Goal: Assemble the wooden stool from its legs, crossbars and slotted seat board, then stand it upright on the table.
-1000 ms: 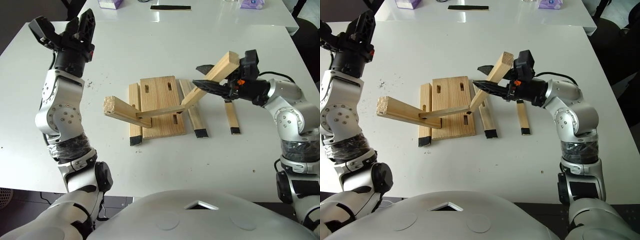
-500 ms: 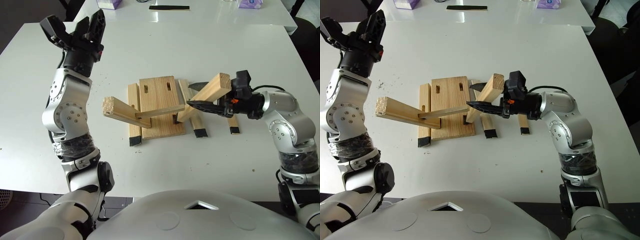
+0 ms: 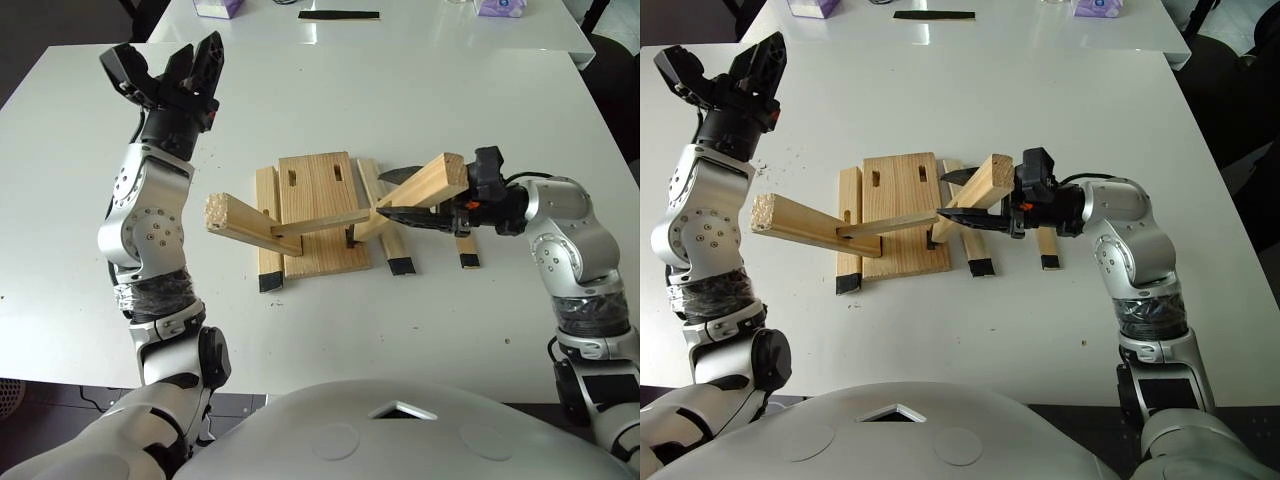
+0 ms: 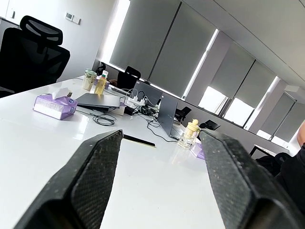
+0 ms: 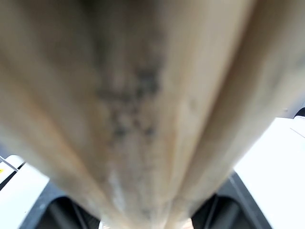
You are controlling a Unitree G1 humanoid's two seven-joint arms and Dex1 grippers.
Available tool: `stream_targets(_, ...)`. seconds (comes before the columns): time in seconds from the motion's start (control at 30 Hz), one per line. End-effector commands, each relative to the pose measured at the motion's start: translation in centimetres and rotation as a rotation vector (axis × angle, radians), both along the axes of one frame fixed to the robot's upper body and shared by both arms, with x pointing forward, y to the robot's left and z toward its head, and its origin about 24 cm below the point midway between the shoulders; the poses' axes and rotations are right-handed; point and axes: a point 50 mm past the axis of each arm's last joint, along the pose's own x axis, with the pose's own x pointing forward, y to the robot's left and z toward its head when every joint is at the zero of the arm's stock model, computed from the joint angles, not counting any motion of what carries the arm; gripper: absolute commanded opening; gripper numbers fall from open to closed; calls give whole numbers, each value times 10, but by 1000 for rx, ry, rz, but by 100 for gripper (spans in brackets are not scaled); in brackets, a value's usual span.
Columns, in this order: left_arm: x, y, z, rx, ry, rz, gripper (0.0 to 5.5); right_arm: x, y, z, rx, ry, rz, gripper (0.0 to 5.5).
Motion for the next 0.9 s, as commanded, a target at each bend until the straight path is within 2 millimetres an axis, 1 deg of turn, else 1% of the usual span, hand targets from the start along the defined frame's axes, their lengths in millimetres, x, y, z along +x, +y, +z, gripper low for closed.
stream_targets(0.03, 2, -2, 5, 14, -17, -16, 300, 0, 2, -2, -19, 16, 11, 201)
stream_targets(0.37, -2, -4, 0, 5, -9, -17, 300, -9, 3, -5, -61, 63, 71, 201)
stream_targets(0.5, -7, -3, -3, -3, -2, -9, 300, -4, 0, -2, -78, 82, 57, 201)
stream_targets(0.63, -13, -1, -5, -7, 0, 8, 300, 4, -6, 8, -96, 105, 42, 201)
stream_targets(0.73, -15, 0, -6, -13, -3, 25, 300, 9, -6, 13, -106, 119, 52, 201)
stream_targets(0.8, -15, 0, -7, -19, -6, 31, 300, 11, -6, 13, -121, 125, 60, 201)
stream_targets(0.9, -16, -3, -7, -26, -12, 32, 300, 13, -8, 6, -152, 129, 61, 201)
